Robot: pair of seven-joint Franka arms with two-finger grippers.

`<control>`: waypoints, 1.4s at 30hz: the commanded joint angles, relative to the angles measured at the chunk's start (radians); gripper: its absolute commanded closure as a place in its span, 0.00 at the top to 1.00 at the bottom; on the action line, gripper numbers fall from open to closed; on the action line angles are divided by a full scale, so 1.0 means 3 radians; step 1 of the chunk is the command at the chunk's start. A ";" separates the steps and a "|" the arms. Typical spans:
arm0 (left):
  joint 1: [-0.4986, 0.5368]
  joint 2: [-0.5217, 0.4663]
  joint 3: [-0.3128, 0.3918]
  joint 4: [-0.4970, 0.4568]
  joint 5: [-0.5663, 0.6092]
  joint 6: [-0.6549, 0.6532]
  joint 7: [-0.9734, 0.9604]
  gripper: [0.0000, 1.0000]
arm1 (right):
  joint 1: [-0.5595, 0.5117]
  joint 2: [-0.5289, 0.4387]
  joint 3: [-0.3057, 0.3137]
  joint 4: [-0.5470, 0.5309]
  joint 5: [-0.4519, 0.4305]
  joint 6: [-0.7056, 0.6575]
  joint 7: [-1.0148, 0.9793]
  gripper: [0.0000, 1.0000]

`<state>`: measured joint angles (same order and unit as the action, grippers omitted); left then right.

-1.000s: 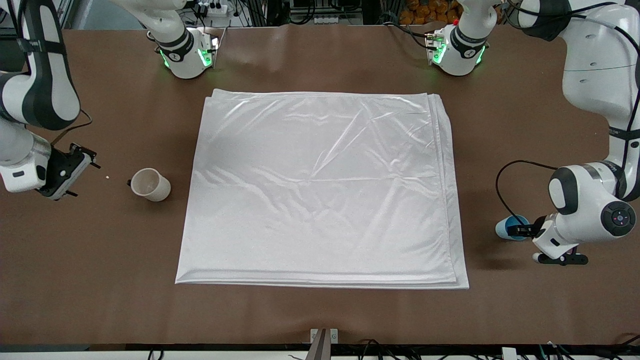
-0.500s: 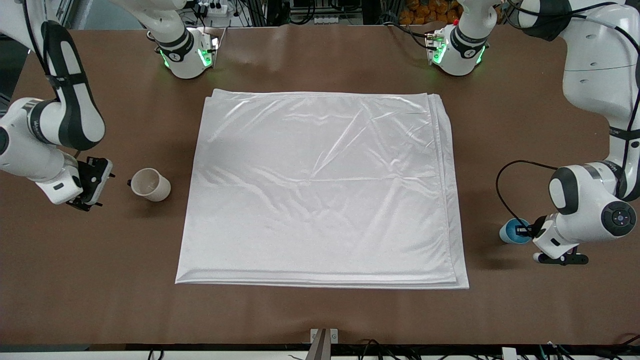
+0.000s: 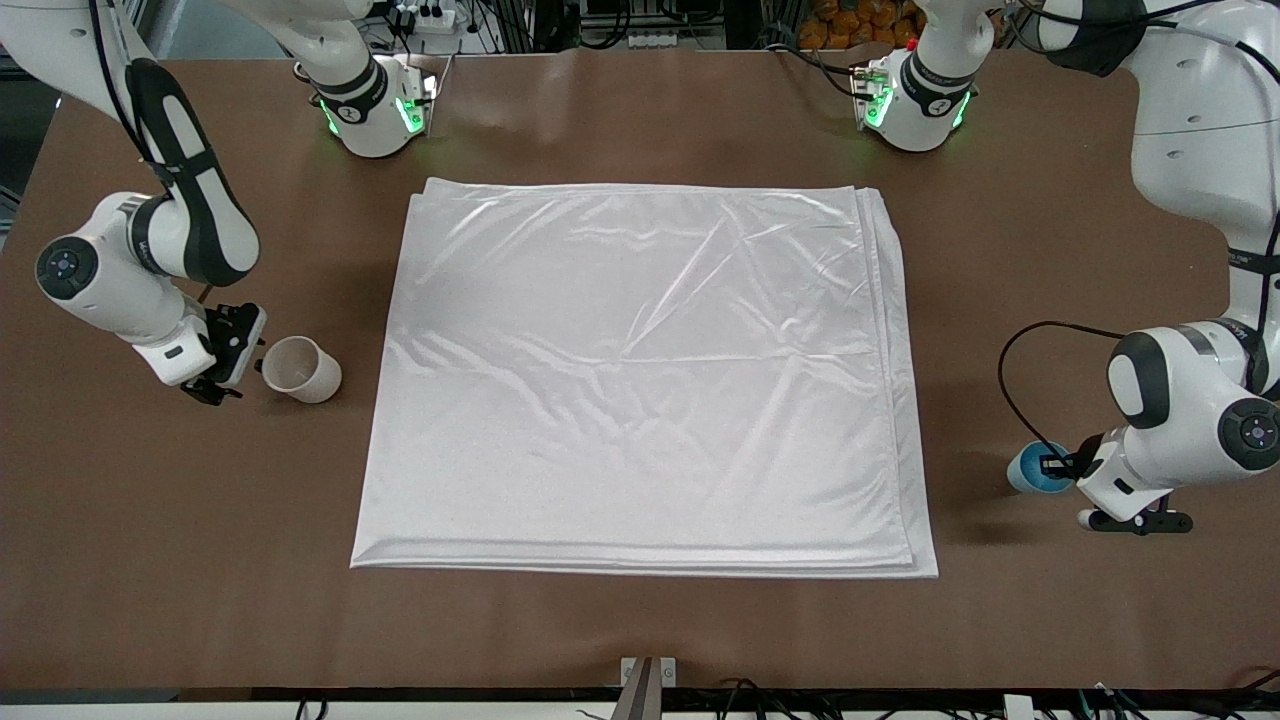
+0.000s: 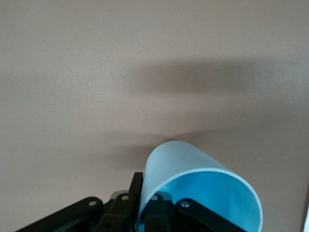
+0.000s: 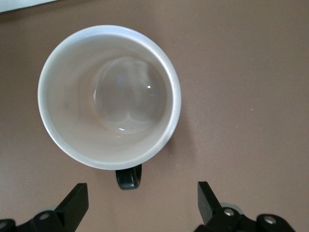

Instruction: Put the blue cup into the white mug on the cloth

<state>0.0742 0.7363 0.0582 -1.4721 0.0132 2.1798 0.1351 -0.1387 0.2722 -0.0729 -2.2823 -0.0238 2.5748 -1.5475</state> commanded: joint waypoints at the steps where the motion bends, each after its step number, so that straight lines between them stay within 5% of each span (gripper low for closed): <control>1: -0.0007 -0.0128 -0.0005 -0.0048 0.0023 -0.0026 0.0000 0.00 | -0.0034 -0.0023 0.0033 -0.0093 0.0013 0.0099 -0.0088 0.99; 7: -0.0012 -0.0189 -0.0010 -0.0048 -0.0003 -0.0036 -0.0031 0.00 | -0.0018 0.0028 0.0038 -0.0098 0.0013 0.0135 -0.0134 0.94; 14: -0.0099 -0.0235 -0.0010 -0.0007 -0.0095 -0.0143 -0.0225 0.00 | -0.0018 0.0069 0.0038 -0.0098 0.0013 0.0181 -0.0149 0.77; 31: -0.0406 -0.0404 -0.0020 0.0029 -0.0228 -0.0378 -0.0844 0.00 | -0.0013 0.0064 0.0049 -0.0072 0.0013 0.0232 -0.0149 0.02; 42: -0.0610 -0.0475 -0.0046 0.0029 -0.0346 -0.0506 -0.1202 0.00 | -0.0008 -0.0114 0.0278 0.0025 0.0023 0.0192 -0.0103 0.00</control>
<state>-0.0813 0.6166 0.0407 -1.4601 -0.0667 2.0596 -0.1730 -0.1363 0.2886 -0.0432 -2.2829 -0.0238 2.6467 -1.5758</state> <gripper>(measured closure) 0.952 0.811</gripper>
